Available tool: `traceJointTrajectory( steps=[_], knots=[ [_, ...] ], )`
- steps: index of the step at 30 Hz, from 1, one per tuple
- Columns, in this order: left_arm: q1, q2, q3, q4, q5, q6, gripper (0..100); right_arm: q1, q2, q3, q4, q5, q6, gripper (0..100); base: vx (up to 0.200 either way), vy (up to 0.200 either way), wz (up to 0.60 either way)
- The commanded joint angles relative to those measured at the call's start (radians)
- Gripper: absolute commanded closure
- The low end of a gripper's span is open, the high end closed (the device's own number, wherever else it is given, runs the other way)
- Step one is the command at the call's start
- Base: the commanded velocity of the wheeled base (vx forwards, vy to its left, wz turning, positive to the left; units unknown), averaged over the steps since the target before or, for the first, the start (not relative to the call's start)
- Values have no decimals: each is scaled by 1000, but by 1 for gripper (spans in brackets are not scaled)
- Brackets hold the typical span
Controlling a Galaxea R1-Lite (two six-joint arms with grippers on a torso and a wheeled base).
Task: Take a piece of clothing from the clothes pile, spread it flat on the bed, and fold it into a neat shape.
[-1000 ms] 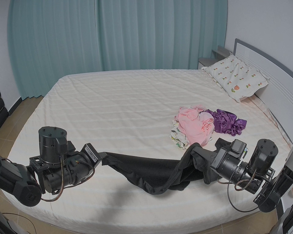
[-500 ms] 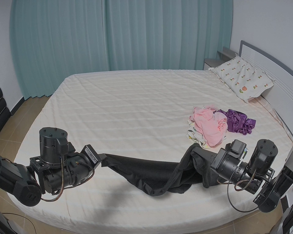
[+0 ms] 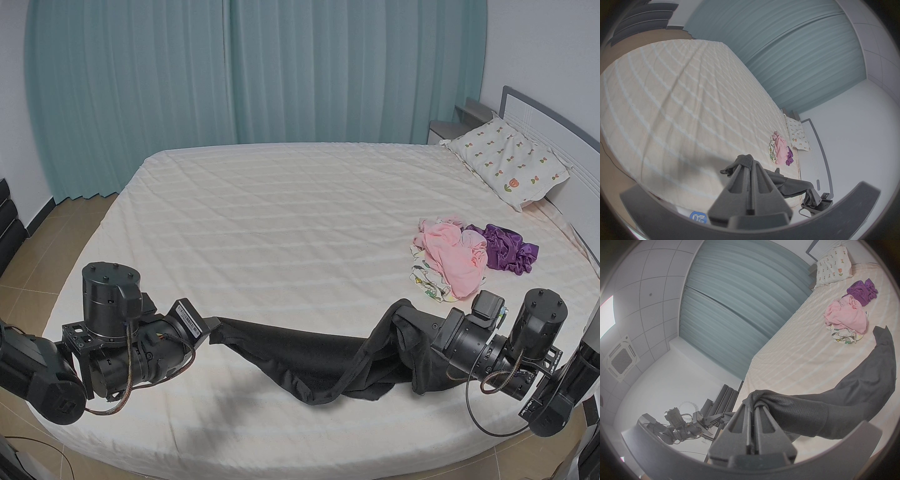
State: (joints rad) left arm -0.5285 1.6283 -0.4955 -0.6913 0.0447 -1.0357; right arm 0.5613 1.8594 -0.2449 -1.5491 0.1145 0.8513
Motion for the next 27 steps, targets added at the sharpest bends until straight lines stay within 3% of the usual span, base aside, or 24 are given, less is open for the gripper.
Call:
traceJointTrajectory(
  steps=[1, 8, 17, 21, 25, 27],
  knots=[
    [-48, -7, 2, 1, 9, 2, 100, 0, -26, 9, 3, 1, -11, 100, -200, 0, 0],
    [-96, -56, 2, 4, 26, 5, 100, 5, -95, 70, -2, 1, -28, 100, -200, 0, 0],
    [-116, -272, -14, 118, 73, 6, 100, 9, -402, 91, 44, 11, -37, 100, -200, 0, 0],
    [-117, -332, -64, 171, 75, 22, 100, 8, -559, 10, 172, 21, -37, 100, -200, 0, 0],
    [-110, -364, -153, 243, 104, 48, 100, -3, -743, -203, 474, 40, -11, 100, 0, 0, 0],
    [-105, -360, -205, 276, 104, 49, 100, -61, -772, -340, 638, 83, 57, 100, 0, 0, 0]
  ],
)
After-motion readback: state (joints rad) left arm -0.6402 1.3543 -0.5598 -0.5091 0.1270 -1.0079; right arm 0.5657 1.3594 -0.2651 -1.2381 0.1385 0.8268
